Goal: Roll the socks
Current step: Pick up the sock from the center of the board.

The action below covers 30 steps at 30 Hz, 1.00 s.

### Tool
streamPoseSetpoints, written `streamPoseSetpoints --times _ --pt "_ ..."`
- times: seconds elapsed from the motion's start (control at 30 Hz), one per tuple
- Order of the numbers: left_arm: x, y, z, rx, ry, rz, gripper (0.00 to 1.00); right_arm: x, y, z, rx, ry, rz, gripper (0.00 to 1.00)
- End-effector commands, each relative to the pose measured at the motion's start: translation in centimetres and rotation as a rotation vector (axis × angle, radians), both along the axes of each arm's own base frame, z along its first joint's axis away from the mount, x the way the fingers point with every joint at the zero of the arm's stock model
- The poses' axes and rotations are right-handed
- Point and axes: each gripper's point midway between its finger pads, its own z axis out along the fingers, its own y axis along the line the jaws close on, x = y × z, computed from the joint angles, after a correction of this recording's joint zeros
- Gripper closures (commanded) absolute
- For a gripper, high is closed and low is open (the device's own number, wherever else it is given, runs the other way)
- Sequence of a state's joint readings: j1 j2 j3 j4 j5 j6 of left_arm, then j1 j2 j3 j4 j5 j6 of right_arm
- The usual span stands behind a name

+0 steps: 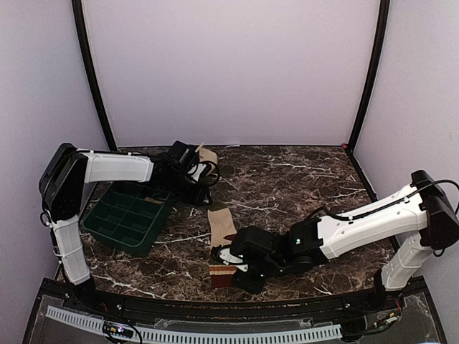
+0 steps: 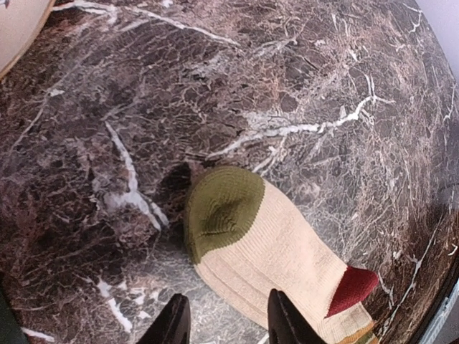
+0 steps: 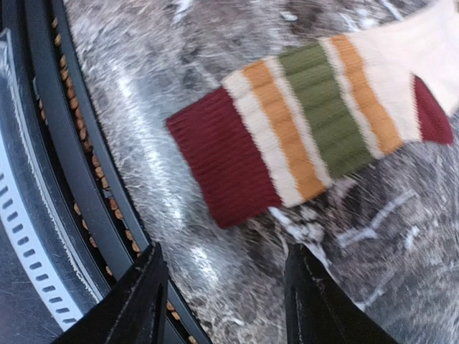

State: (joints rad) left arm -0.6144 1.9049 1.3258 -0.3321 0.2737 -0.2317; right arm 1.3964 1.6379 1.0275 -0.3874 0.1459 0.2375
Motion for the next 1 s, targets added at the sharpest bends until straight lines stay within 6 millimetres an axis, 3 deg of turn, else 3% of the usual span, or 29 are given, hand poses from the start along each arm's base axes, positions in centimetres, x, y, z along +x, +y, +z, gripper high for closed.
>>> streamPoseSetpoints --times 0.0,0.2,0.97 --pt "-0.6 -1.9 0.6 -0.04 0.014 -0.041 0.61 -2.2 1.8 -1.3 -0.036 0.005 0.144 0.49" --pt "-0.6 -2.1 -0.6 -0.03 0.037 -0.042 0.62 -3.5 2.6 -2.6 -0.063 0.012 0.213 0.51" --pt "-1.1 -1.6 -1.9 -0.008 0.059 -0.038 0.64 -0.9 3.0 -4.0 -0.125 -0.104 0.243 0.55"
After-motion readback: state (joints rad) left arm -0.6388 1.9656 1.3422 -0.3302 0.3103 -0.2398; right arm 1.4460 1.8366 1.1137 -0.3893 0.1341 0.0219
